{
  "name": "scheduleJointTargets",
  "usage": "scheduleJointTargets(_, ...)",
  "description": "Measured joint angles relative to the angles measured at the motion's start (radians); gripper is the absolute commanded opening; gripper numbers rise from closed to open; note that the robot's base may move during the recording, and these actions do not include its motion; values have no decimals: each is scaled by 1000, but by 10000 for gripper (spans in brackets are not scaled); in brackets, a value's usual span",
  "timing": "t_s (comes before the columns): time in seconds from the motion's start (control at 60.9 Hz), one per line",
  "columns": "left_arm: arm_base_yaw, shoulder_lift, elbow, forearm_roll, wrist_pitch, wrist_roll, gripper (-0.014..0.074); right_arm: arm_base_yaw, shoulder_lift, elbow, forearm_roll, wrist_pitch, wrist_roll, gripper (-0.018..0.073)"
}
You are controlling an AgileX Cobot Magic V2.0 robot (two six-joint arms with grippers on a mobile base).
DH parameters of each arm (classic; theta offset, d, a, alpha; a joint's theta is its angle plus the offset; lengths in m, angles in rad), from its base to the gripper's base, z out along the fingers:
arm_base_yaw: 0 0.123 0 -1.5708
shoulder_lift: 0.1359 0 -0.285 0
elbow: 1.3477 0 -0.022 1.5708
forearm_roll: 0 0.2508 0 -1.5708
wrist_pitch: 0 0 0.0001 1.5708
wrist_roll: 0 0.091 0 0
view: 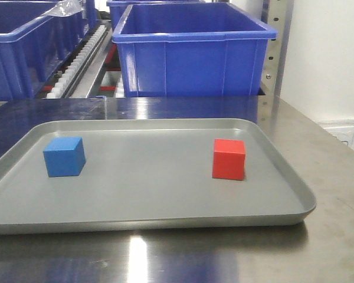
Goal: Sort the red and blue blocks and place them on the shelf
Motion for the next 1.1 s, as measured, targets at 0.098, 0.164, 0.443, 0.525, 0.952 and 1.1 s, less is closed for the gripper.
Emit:
scheduleJointTargets(0.098, 0, 0, 0, 0, 0, 0, 122, 0, 97, -45, 2, 24, 10, 55)
scheduleJointTargets(0.164, 0, 0, 0, 0, 0, 0, 122, 0, 172, -93, 2, 54, 10, 55)
scheduleJointTargets(0.443, 0, 0, 0, 0, 0, 0, 122, 0, 461, -331, 40, 296, 16, 55)
scheduleJointTargets(0.525, 0, 0, 0, 0, 0, 0, 122, 0, 539, -411, 84, 400, 16, 55)
scheduleJointTargets(0.952, 0, 0, 0, 0, 0, 0, 122, 0, 815, -696, 195, 687, 16, 55)
scheduleJointTargets(1.1, 0, 0, 0, 0, 0, 0, 122, 0, 875, -735, 195, 703, 16, 55)
